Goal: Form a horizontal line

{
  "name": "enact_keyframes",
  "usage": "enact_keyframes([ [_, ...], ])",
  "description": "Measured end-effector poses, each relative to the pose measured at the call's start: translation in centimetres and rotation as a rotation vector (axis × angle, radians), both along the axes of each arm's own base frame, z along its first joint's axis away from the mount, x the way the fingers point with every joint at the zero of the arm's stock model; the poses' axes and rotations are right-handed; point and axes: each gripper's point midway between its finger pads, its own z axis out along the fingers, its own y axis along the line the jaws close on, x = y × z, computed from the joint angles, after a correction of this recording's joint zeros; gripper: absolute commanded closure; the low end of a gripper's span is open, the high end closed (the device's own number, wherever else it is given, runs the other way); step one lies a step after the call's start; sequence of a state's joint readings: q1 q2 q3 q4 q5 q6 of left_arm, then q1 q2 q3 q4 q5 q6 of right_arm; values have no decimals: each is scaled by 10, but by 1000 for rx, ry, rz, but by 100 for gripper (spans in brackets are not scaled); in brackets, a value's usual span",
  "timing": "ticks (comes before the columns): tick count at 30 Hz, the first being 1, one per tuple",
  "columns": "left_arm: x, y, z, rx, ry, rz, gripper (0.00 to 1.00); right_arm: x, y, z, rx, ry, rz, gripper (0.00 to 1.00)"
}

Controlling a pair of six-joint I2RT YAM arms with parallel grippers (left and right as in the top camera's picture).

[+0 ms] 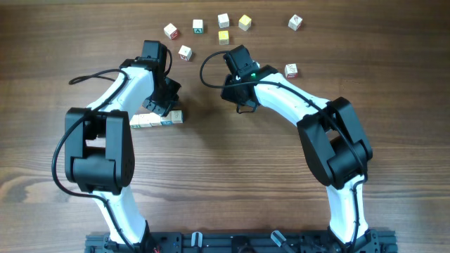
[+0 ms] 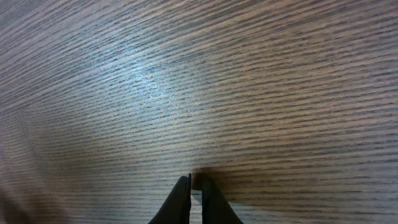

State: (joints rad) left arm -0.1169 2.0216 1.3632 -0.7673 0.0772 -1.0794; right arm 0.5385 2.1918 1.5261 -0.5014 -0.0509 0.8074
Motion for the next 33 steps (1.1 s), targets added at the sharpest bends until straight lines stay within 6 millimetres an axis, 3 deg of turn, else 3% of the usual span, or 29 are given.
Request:
enact_keyframes([
  [4,4,0,0,-2,-16,0,96,0,0,0,0,0,0,90],
  [11,43,-1,11,-3,-188,-81,96,0,0,0,0,0,0,90],
  [15,44,26,20,19,-164,-123,96,0,0,0,0,0,0,90],
  [17,50,60,36,41,-164,-115,96,0,0,0,0,0,0,90],
  [21,42,123,63,63,-126,-75,96,0,0,0,2,-1,0,90],
  [23,25,152,65,63,-74,-46,96,1,1,1,6,-2,1,90],
  [25,7,167,63,57,-17,-40,96,1,3,1,15,-4,4,90],
  [27,-11,175,60,47,41,-68,96,3,8,2,41,-16,33,90],
  [33,-24,169,54,37,82,-169,96,-2,24,1,127,-5,143,91],
])
